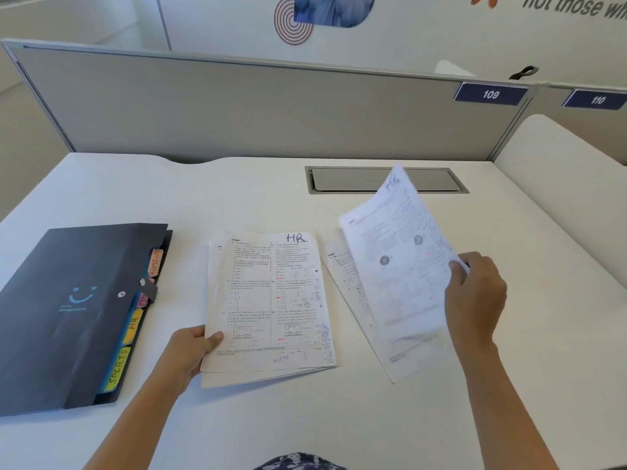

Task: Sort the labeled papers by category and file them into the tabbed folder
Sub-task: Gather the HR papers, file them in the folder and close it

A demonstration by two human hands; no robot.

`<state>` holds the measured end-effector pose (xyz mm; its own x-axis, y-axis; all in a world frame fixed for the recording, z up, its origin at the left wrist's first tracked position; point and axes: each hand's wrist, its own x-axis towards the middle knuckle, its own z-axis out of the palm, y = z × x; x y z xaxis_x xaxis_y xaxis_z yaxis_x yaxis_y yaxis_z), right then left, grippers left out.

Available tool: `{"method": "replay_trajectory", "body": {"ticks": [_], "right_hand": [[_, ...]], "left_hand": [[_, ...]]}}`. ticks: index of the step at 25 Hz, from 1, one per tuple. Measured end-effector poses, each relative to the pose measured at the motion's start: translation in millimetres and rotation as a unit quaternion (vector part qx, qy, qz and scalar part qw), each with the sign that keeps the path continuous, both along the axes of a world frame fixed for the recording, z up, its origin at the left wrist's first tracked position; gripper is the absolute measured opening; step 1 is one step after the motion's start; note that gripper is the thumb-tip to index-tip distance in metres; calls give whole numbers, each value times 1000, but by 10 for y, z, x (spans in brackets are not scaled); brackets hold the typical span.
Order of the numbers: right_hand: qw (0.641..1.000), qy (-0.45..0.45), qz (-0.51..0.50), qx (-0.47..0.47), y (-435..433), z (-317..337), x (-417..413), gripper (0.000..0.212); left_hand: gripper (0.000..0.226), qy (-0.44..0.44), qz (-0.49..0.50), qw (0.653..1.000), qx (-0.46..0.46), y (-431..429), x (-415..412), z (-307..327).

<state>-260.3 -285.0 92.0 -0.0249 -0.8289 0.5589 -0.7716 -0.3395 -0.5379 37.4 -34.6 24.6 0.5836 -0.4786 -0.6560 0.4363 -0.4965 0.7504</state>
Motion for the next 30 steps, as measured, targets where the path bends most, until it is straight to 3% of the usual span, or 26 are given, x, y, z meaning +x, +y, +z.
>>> {"method": "replay_trajectory", "body": {"ticks": [2, 4, 8, 14, 18, 21, 24, 27, 30], "right_hand": [[997, -53, 25, -41, 156, 186, 164, 4], [991, -125, 46, -16, 295, 282, 328, 4], [952, -229, 65, 192, 498, 120, 624, 7], [912, -150, 146, 353, 907, -438, 960, 11], [893, -61, 211, 393, 942, -535, 994, 12], [891, -85, 237, 378, 871, -489, 947, 14], [922, -128, 184, 317, 577, -481, 741, 19], [959, -34, 60, 276, 159, -543, 418, 34], [941, 50, -60, 329, -214, -618, 104, 51]], "left_hand": [[31, -7, -6, 1000, 1, -2, -2, 5], [29, -21, -19, 1000, 5, -6, -1, 5], [28, -43, -34, 998, 10, -22, -36, 30], [47, -29, 25, 998, 39, -62, -33, 87], [25, -67, -48, 996, 27, -36, -73, 63], [19, -61, -62, 996, -2, 10, -77, 10], [20, -54, -50, 997, -7, 28, -71, -6], [20, -58, -42, 997, -2, 27, -61, -6], [24, -73, -44, 996, 7, -5, -49, -13]]}}
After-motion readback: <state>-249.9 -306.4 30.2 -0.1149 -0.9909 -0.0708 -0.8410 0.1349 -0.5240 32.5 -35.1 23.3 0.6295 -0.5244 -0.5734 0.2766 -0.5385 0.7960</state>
